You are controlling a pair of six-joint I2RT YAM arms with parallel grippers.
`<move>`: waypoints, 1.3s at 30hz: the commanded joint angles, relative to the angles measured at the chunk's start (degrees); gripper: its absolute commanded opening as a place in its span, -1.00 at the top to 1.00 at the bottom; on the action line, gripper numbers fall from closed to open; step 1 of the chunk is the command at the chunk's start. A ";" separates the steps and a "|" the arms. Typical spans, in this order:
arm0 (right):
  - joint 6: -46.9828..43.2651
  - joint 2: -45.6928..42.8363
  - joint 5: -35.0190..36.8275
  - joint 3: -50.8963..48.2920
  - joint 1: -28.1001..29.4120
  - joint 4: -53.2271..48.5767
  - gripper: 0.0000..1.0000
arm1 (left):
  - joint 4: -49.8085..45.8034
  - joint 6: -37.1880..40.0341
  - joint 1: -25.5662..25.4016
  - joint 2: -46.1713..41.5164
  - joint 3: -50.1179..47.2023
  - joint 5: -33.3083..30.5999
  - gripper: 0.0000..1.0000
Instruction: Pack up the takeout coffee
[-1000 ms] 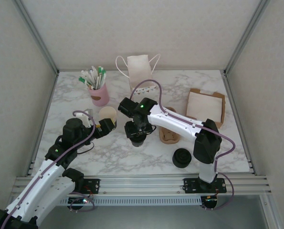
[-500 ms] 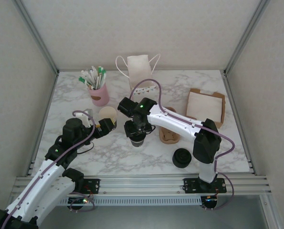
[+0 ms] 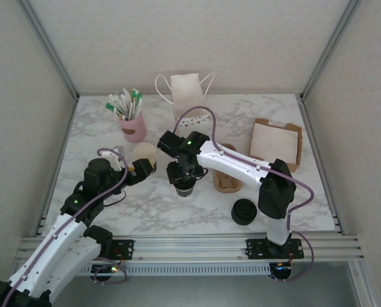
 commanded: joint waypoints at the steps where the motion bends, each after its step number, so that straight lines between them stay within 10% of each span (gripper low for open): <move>1: 1.07 0.68 0.67 -1.50 0.69 -2.48 -0.40 | 0.96 1.21 0.74 -0.28 -1.05 1.25 -0.99; 39: 2.81 0.54 1.92 -9.01 3.04 -2.38 -0.40 | 2.69 0.86 1.12 1.41 -2.28 1.50 -0.99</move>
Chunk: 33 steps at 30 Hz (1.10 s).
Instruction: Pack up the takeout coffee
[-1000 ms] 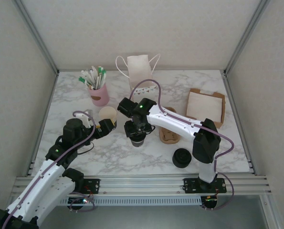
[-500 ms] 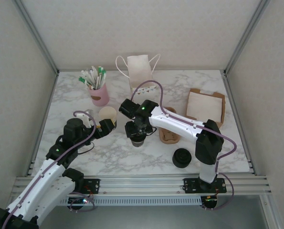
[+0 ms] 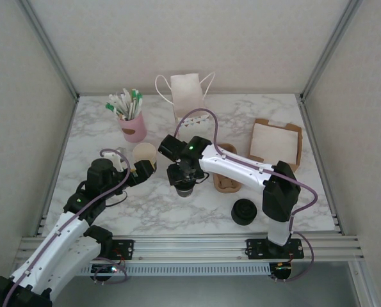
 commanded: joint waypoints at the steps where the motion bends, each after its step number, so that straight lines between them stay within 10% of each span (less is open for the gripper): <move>1: 0.98 3.01 -0.21 -4.29 1.82 -6.79 -0.40 | 1.40 0.92 0.66 -0.09 -0.44 0.70 -0.99; 33: -1.73 2.69 -0.43 -5.40 2.12 -4.34 -0.48 | 0.39 0.68 0.97 -0.04 0.71 0.37 -0.99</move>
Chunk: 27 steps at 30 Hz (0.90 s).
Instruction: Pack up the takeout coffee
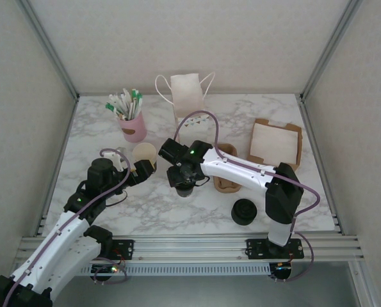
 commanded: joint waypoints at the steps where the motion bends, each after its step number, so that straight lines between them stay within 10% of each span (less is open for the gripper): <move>1: -1.28 3.93 -2.15 -1.35 1.23 -8.20 -0.50 | 0.20 0.68 0.75 -0.45 0.88 0.37 -0.99; 27: -4.47 -2.77 -1.55 5.42 0.93 -9.41 -0.88 | -5.46 0.42 0.66 -1.38 5.99 0.06 -0.91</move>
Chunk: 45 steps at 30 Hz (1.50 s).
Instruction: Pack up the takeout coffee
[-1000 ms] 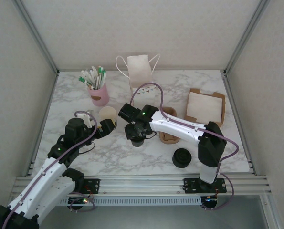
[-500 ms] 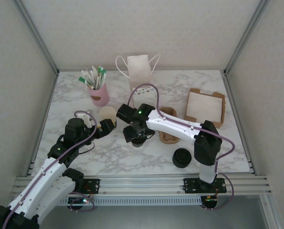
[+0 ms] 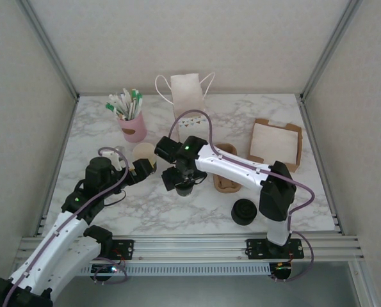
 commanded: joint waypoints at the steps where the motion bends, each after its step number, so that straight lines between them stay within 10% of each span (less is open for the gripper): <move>1: 0.67 -7.03 0.88 -3.55 0.52 -0.14 -0.86 | -2.75 0.51 0.40 -0.91 3.79 0.14 -0.85; 7: 4.19 -19.53 -1.88 -17.34 -2.34 10.21 -0.59 | -3.57 -1.19 -1.28 -0.43 6.74 0.81 -0.34; 15: 8.54 -30.83 -14.10 -34.32 -11.34 27.04 0.40 | -1.86 -3.31 -12.07 5.47 10.12 -5.94 0.19; 21: 12.27 -32.82 -22.11 -42.76 -16.36 37.08 0.75 | 0.06 -3.88 -19.62 13.71 11.57 -11.25 0.44; 45: 10.18 -19.40 -25.53 -38.38 -17.97 38.00 0.82 | 3.19 -2.55 -19.78 19.61 6.96 -12.82 0.04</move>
